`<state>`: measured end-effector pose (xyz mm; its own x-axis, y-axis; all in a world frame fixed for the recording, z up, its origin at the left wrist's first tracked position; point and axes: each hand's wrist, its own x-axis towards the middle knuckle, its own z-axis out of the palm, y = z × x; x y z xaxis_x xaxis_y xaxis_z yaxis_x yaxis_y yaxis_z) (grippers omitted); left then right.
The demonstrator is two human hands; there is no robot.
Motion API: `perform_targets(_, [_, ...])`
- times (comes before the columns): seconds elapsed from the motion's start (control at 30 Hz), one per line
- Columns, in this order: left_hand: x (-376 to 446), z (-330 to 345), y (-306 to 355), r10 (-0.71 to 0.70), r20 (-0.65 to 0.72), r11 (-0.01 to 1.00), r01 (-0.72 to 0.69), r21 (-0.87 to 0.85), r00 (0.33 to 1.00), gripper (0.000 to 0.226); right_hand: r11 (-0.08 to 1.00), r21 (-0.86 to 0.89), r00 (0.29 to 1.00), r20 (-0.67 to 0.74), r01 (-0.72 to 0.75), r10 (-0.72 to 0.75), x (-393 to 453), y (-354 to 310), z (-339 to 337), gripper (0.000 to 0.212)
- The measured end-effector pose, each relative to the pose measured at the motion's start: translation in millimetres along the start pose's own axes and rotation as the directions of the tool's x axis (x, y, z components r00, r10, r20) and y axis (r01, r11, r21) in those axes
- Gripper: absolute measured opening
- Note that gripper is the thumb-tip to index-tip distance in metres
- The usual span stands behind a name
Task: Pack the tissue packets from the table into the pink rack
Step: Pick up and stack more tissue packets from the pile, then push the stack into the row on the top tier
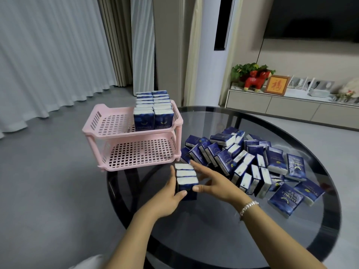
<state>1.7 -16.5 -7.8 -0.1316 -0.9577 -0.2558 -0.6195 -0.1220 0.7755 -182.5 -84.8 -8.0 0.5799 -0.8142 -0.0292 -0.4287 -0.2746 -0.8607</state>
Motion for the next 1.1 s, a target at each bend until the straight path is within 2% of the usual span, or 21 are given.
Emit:
perform_targets(0.1, [0,4,3,-0.009,-0.032,1.000,0.008,-0.010,0.999,0.080,1.000,0.006,1.000,-0.029,0.001,-0.001,-1,-1,2,0.072])
perform_targets(0.2, [-4,4,7,0.028,-0.121,0.999,-0.030,-0.020,0.992,0.073,1.000,0.010,0.998,-0.057,0.000,0.001,0,-6,4,0.066])
perform_targets(0.43, [-20,-24,12,0.087,-0.269,0.982,-0.128,-0.139,0.959,0.067,0.995,0.103,1.000,-0.008,0.010,-0.009,7,-36,-4,0.056])
perform_targets(0.7, [-47,-100,38,0.226,-0.408,0.953,-0.288,-0.095,0.884,0.047,0.986,-0.006,0.986,-0.008,0.164,-0.164,21,-128,-27,0.069])
perform_targets(0.9, [-49,-159,53,0.259,-0.463,0.934,-0.341,-0.102,0.848,0.050,0.968,-0.060,0.969,-0.013,0.245,-0.246,55,-183,-34,0.060])
perform_targets(1.1, [-36,-212,56,0.238,-0.489,0.944,-0.319,-0.087,0.839,0.046,0.951,-0.153,0.962,-0.005,0.269,-0.273,106,-216,-35,0.063])
